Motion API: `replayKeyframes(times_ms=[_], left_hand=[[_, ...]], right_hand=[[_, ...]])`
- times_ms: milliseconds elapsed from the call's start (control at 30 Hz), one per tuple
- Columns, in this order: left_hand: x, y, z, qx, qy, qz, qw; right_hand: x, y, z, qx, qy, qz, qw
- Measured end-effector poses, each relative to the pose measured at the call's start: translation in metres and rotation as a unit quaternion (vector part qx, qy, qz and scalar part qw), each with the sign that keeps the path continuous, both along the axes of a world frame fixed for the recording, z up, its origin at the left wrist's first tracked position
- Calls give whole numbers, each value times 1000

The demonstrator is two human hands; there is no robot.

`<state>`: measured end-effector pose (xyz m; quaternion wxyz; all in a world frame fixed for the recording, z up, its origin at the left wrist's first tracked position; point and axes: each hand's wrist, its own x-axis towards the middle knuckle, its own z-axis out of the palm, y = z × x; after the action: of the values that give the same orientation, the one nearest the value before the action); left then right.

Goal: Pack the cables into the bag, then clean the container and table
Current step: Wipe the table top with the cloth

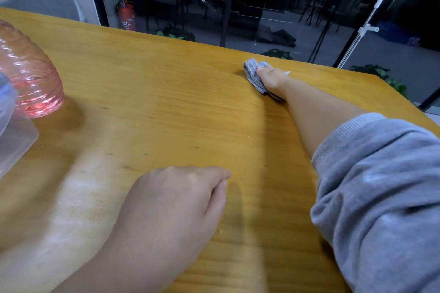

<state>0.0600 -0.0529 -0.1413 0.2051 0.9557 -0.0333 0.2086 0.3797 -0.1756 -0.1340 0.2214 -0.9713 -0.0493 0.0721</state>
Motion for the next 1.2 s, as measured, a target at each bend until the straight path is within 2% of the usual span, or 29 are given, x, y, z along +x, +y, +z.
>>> replayKeyframes(times_ms=[200, 500, 733, 867, 1200], left_hand=[[1, -1, 1, -3, 7, 4, 1000], [3, 1, 0, 12, 7, 18, 1000], [-3, -1, 7, -21, 62, 11, 998], [-4, 1, 12, -4, 98, 23, 995], [-6, 2, 9, -9, 102, 9, 995]], right_hand=[[-2, 10, -2, 1, 8, 89, 996], [-26, 23, -1, -10, 13, 163, 986], [-68, 20, 7, 4, 9, 239, 971], [-92, 13, 6, 8, 5, 275, 962], [-137, -8, -9, 6, -28, 310, 950]])
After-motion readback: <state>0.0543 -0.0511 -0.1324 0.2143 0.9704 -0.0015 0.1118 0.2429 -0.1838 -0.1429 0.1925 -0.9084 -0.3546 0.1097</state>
